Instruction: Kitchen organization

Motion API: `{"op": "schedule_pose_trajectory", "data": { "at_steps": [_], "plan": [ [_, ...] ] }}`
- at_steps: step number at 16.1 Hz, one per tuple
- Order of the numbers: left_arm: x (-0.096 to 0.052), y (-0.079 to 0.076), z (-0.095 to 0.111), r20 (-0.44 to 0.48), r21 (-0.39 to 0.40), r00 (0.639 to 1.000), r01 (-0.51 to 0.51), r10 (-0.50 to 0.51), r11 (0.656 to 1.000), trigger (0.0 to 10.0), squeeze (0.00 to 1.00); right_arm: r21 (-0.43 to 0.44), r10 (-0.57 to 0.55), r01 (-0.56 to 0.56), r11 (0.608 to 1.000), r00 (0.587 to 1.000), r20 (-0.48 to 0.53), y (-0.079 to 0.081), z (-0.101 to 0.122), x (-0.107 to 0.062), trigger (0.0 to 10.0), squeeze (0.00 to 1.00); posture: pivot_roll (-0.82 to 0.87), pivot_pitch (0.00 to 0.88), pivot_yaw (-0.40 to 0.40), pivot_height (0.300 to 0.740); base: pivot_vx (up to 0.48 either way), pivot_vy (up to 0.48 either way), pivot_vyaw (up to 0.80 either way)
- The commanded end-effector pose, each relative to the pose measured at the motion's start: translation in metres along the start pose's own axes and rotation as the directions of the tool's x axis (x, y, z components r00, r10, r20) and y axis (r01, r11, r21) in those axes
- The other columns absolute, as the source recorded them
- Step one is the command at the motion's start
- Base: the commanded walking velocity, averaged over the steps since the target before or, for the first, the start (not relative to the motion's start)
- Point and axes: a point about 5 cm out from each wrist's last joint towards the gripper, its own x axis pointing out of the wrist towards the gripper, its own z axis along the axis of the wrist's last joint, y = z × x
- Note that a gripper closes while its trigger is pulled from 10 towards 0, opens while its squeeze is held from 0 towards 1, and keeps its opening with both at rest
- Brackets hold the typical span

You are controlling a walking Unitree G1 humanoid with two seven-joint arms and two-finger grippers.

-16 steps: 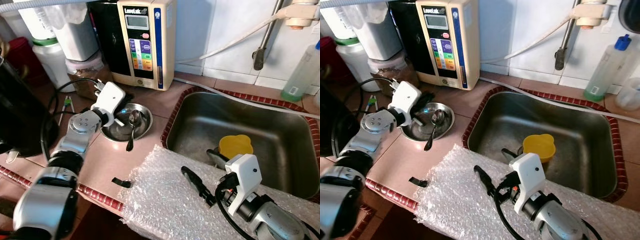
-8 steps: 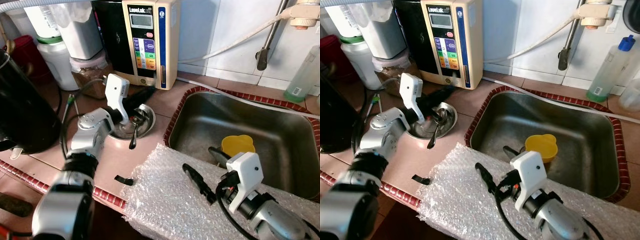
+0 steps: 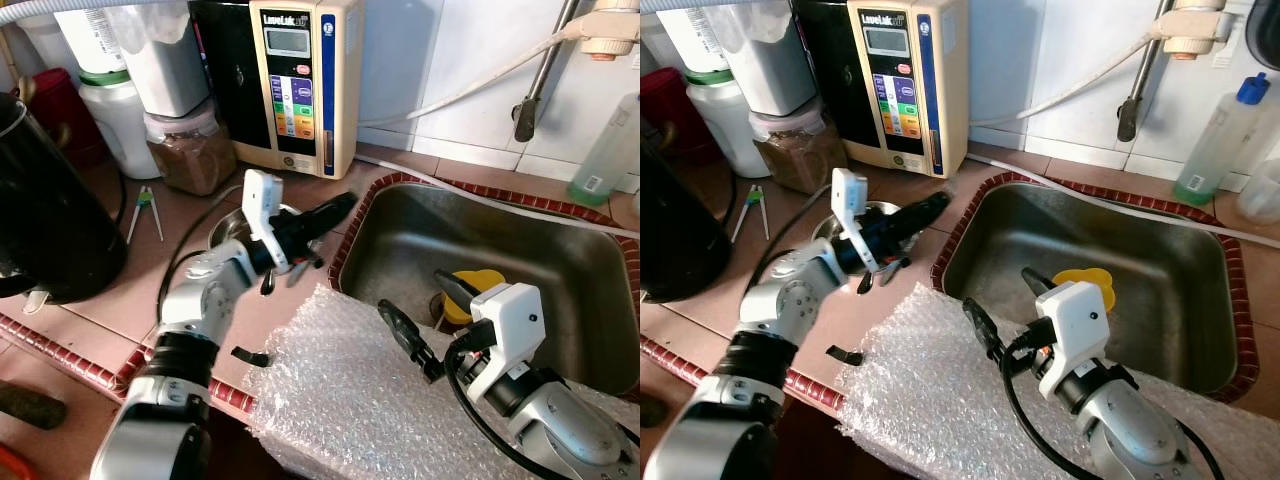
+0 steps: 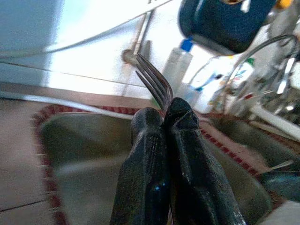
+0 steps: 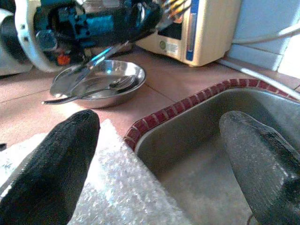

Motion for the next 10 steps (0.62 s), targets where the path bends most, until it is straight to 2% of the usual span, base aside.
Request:
{"op": "schedule_pose_trajectory", "data": {
  "at_steps": [1,4,7,10],
  "plan": [
    [0.000,-0.004,0.000,-0.007,-0.002,1.000,0.031,-0.031,1.000,0.0,0.00,-0.001,-0.018,0.018,1.000,1.000,0.022,-0.002,0.004,0.000,10.0,0.00,-0.10,0.052,0.063,0.740,0.000,0.000,0.00],
    [0.004,-0.010,-0.007,-0.019,-0.023,0.999,0.049,-0.050,0.999,0.0,0.00,0.045,-0.021,0.017,0.999,0.996,0.085,-0.003,0.014,0.003,10.0,0.00,-0.10,0.051,0.063,0.740,0.000,0.000,0.00],
    [0.007,-0.016,-0.019,-0.049,-0.082,0.995,0.082,-0.086,0.993,0.0,0.00,0.168,0.003,-0.037,0.985,0.980,0.201,0.001,0.032,0.004,10.0,0.00,-0.11,0.055,0.066,0.740,0.000,0.000,0.00],
    [0.006,-0.017,-0.023,-0.052,-0.110,0.993,0.096,-0.102,0.989,0.0,0.00,0.172,-0.012,-0.025,0.985,0.977,0.211,-0.003,0.036,0.003,10.0,0.00,-0.12,0.054,0.070,0.740,0.000,0.000,0.00]
  ]
}}
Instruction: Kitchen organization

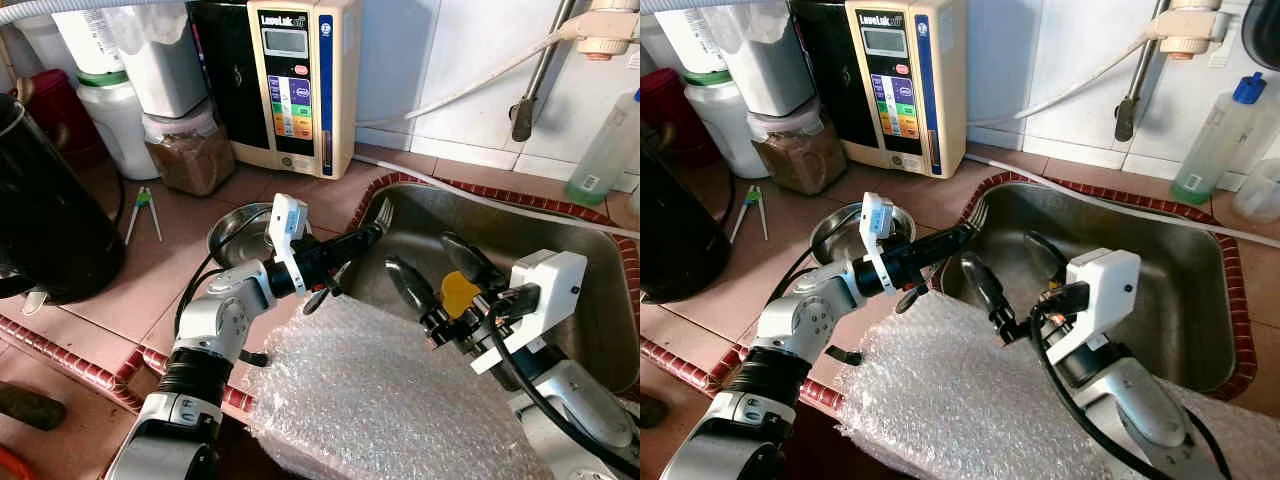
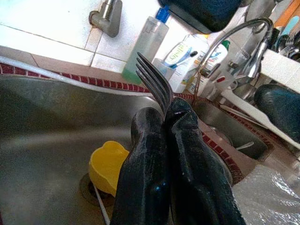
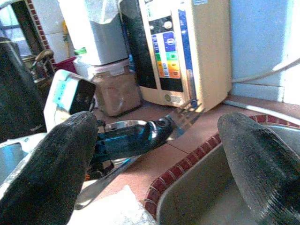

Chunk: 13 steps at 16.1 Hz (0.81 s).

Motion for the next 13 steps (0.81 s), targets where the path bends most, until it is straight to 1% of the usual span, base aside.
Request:
{"op": "schedule_pose_trajectory", "data": {
  "at_steps": [1,2,3,5,6,8,10,11,13],
  "plan": [
    [0.000,-0.004,0.004,0.011,-0.001,0.999,0.031,-0.031,1.000,0.0,0.00,-0.015,-0.006,0.006,1.000,1.000,0.020,-0.002,0.008,0.000,10.0,0.00,-0.12,0.055,0.073,0.740,0.000,0.000,0.00],
    [0.000,-0.005,0.003,0.007,-0.004,0.999,0.042,-0.042,0.999,0.0,0.00,-0.012,-0.011,0.012,1.000,1.000,0.025,-0.003,0.009,0.000,10.0,0.00,-0.12,0.055,0.073,0.740,0.000,0.000,0.00],
    [0.001,-0.005,0.004,0.015,-0.002,0.999,0.043,-0.043,0.999,0.0,0.00,0.000,-0.046,0.046,0.999,0.998,0.048,-0.007,0.012,0.003,10.0,0.00,-0.12,0.053,0.076,0.740,0.000,0.000,0.00],
    [0.002,-0.006,0.010,0.056,0.030,0.998,0.039,-0.041,0.999,0.0,0.00,0.028,-0.134,0.131,0.991,0.986,0.098,-0.015,0.017,0.011,10.0,0.00,-0.11,0.049,0.079,0.740,0.000,0.000,0.00],
    [0.002,-0.007,0.011,0.055,0.043,0.997,0.049,-0.051,0.998,0.0,0.00,0.046,-0.152,0.148,0.988,0.983,0.105,-0.017,0.017,0.014,10.0,0.00,-0.11,0.049,0.078,0.740,0.000,0.000,0.00],
    [0.002,-0.013,0.009,0.038,0.032,0.995,0.090,-0.092,0.995,0.0,0.00,0.078,-0.142,0.135,0.988,0.985,0.099,-0.017,0.013,0.025,10.0,0.00,-0.11,0.047,0.076,0.740,0.000,0.000,0.00],
    [0.003,-0.015,0.011,0.059,0.024,0.994,0.094,-0.096,0.995,0.0,0.00,0.108,-0.139,0.129,0.986,0.986,0.092,-0.017,0.011,0.034,10.0,0.00,-0.10,0.048,0.073,0.740,0.000,0.000,0.00],
    [0.003,-0.016,0.013,0.081,0.028,0.992,0.099,-0.101,0.995,0.0,0.00,0.161,-0.150,0.132,0.978,0.983,0.105,-0.017,0.011,0.043,10.0,0.00,-0.10,0.048,0.073,0.740,0.000,0.000,0.00],
    [0.004,-0.019,0.012,0.076,0.025,0.990,0.115,-0.117,0.993,0.0,0.00,0.232,-0.142,0.109,0.967,0.981,0.132,-0.015,0.012,0.059,10.0,0.00,-0.10,0.051,0.070,0.740,0.000,0.000,0.00]
  ]
}}
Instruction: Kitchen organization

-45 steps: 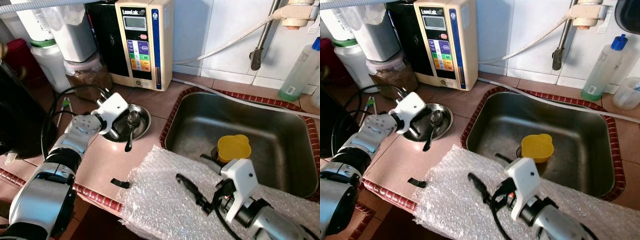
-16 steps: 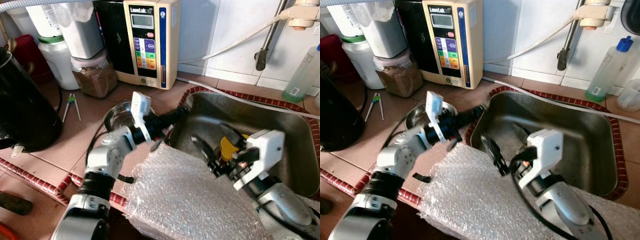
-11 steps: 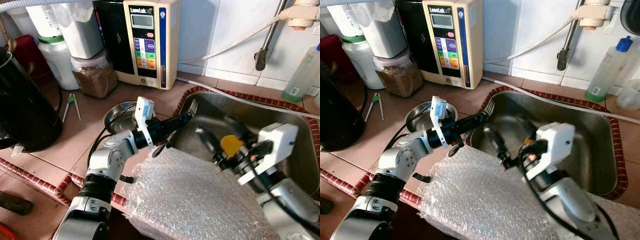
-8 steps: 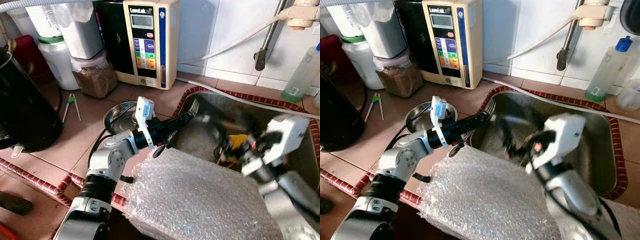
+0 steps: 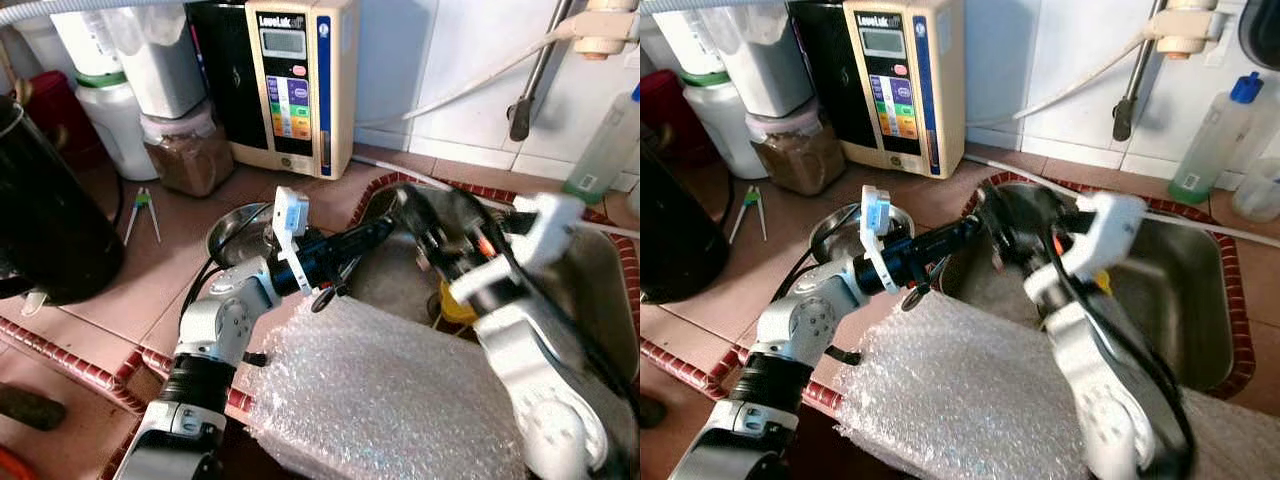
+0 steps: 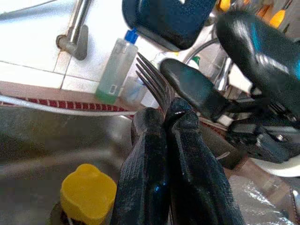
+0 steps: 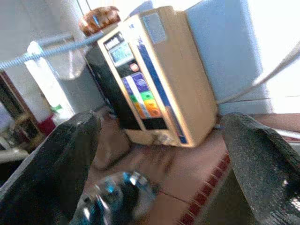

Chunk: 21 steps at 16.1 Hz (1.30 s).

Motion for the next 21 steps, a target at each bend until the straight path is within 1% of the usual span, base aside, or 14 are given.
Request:
{"op": "schedule_pose_trajectory", "data": {
  "at_steps": [1,3,4,6,8,11,12,13,14,18,20,21],
  "plan": [
    [-0.001,-0.003,0.002,-0.003,0.010,1.000,0.010,-0.010,1.000,0.0,0.00,0.036,0.003,-0.002,0.999,1.000,-0.002,0.001,-0.003,0.004,10.0,0.00,-0.10,0.051,0.070,0.740,0.000,0.000,0.00],
    [0.001,-0.004,0.003,0.003,0.011,1.000,0.011,-0.011,1.000,0.0,0.00,0.112,0.003,-0.002,0.994,1.000,-0.009,0.003,-0.007,0.011,10.0,0.00,-0.10,0.053,0.068,0.740,0.000,0.000,0.00],
    [0.001,-0.005,0.002,0.002,0.009,1.000,0.013,-0.013,1.000,0.0,0.00,0.147,0.002,0.002,0.989,1.000,-0.023,0.005,-0.012,0.014,7.0,0.00,-0.10,0.057,0.065,0.740,0.000,0.000,0.00],
    [0.000,-0.005,0.002,0.000,0.007,1.000,0.016,-0.016,1.000,0.0,0.00,0.173,-0.016,0.021,0.985,0.999,-0.033,0.004,-0.016,0.014,0.0,0.00,-0.10,0.060,0.064,0.740,0.000,0.000,0.00],
    [0.001,-0.006,0.001,-0.002,0.006,1.000,0.017,-0.017,1.000,0.0,0.00,0.219,-0.047,0.054,0.974,0.998,-0.035,0.002,-0.018,0.015,0.0,0.00,-0.10,0.060,0.064,0.740,0.000,0.000,0.00],
    [0.003,-0.008,-0.001,-0.006,0.002,1.000,0.027,-0.027,1.000,0.0,0.00,0.270,-0.049,0.059,0.961,0.998,-0.044,0.001,-0.020,0.016,0.0,0.00,-0.10,0.060,0.064,0.740,0.000,0.000,0.00],
    [0.003,-0.008,-0.001,-0.008,0.002,1.000,0.030,-0.030,1.000,0.0,0.00,0.307,-0.049,0.061,0.950,0.998,-0.046,0.002,-0.020,0.017,0.0,0.00,-0.10,0.060,0.064,0.740,0.000,0.000,0.00],
    [0.003,-0.008,-0.001,-0.009,0.005,1.000,0.030,-0.030,1.000,0.0,0.00,0.366,-0.038,0.056,0.929,0.998,-0.056,0.004,-0.021,0.018,0.0,0.00,-0.11,0.064,0.062,0.740,0.000,0.000,0.00],
    [0.003,-0.008,-0.001,-0.008,0.006,1.000,0.028,-0.028,1.000,0.0,0.00,0.389,-0.021,0.047,0.920,0.997,-0.070,0.005,-0.022,0.017,0.0,0.00,-0.11,0.064,0.063,0.740,0.000,0.000,0.00],
    [0.004,-0.008,-0.002,-0.013,0.009,0.999,0.032,-0.032,0.999,0.0,0.00,0.405,0.000,0.048,0.913,0.993,-0.118,0.006,-0.023,0.013,0.0,0.00,-0.11,0.065,0.064,0.740,0.000,0.000,0.00],
    [0.005,-0.009,-0.002,-0.016,0.012,0.999,0.039,-0.039,0.999,0.0,0.00,0.396,-0.013,0.087,0.914,0.982,-0.186,0.000,-0.027,0.011,0.0,0.00,-0.12,0.065,0.064,0.740,0.000,0.000,0.00],
    [0.005,-0.010,-0.002,-0.017,0.013,0.999,0.042,-0.042,0.999,0.0,0.00,0.396,-0.025,0.105,0.912,0.979,-0.201,-0.002,-0.029,0.010,0.0,0.00,-0.12,0.065,0.064,0.740,0.000,0.000,0.00]
  ]
}}
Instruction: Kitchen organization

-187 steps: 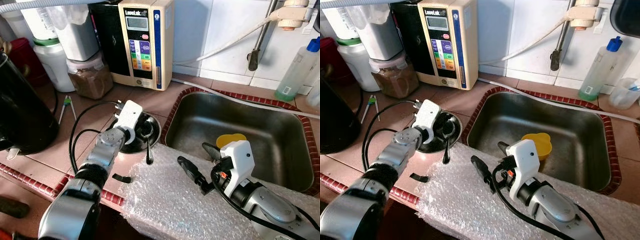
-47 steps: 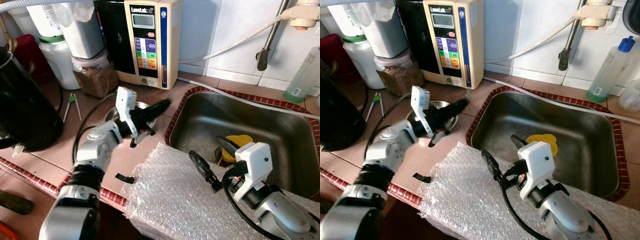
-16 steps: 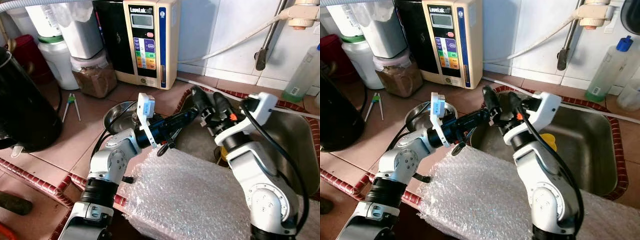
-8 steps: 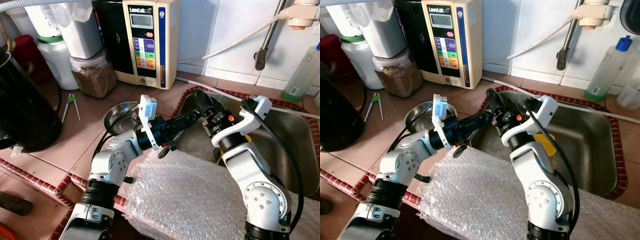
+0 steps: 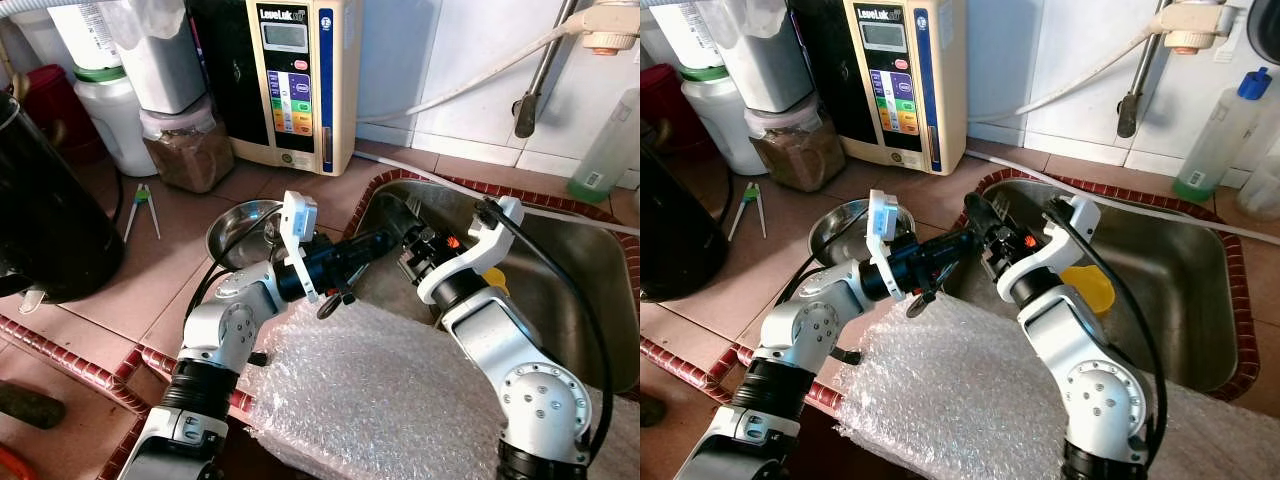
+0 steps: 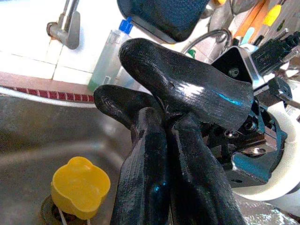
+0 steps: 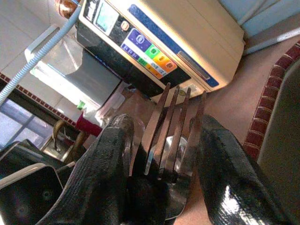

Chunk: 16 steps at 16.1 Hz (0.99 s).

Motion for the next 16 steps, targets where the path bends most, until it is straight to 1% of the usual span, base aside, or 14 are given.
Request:
{"op": "schedule_pose_trajectory", "data": {
  "at_steps": [1,5,6,11,12,16],
  "plan": [
    [0.001,-0.003,0.005,0.009,0.028,1.000,0.017,-0.018,0.999,0.0,0.00,0.008,-0.049,0.050,0.999,0.998,-0.025,-0.007,-0.002,-0.001,0.0,0.00,-0.12,0.065,0.065,0.740,0.000,0.000,0.00],
    [0.001,-0.003,0.006,0.007,0.035,1.000,0.018,-0.018,0.999,0.0,0.00,0.014,-0.106,0.107,0.994,0.993,-0.048,-0.015,-0.002,-0.001,0.0,0.00,-0.11,0.065,0.066,0.740,0.000,0.000,0.00],
    [0.001,-0.003,0.006,0.007,0.036,1.000,0.018,-0.018,0.999,0.0,0.00,0.015,-0.135,0.136,0.991,0.990,-0.050,-0.020,-0.002,-0.001,0.0,0.00,-0.11,0.066,0.066,0.740,0.000,0.000,0.00],
    [0.001,-0.003,0.006,0.006,0.040,1.000,0.016,-0.016,0.999,0.0,0.00,0.019,-0.190,0.190,0.982,0.982,-0.014,-0.027,0.005,-0.003,0.0,0.00,-0.11,0.066,0.066,0.740,0.000,0.000,0.00],
    [0.001,-0.003,0.006,0.005,0.040,1.000,0.016,-0.016,0.999,0.0,0.00,0.040,-0.200,0.200,0.979,0.980,-0.005,-0.029,0.006,-0.003,0.0,0.00,-0.11,0.066,0.066,0.740,0.000,0.000,0.00],
    [0.001,-0.002,0.006,0.004,0.048,1.000,0.007,-0.007,0.999,0.0,0.00,0.028,-0.216,0.215,0.976,0.976,0.009,-0.033,0.009,-0.004,0.0,0.00,-0.11,0.060,0.065,0.740,0.000,0.000,0.00]
  ]
}}
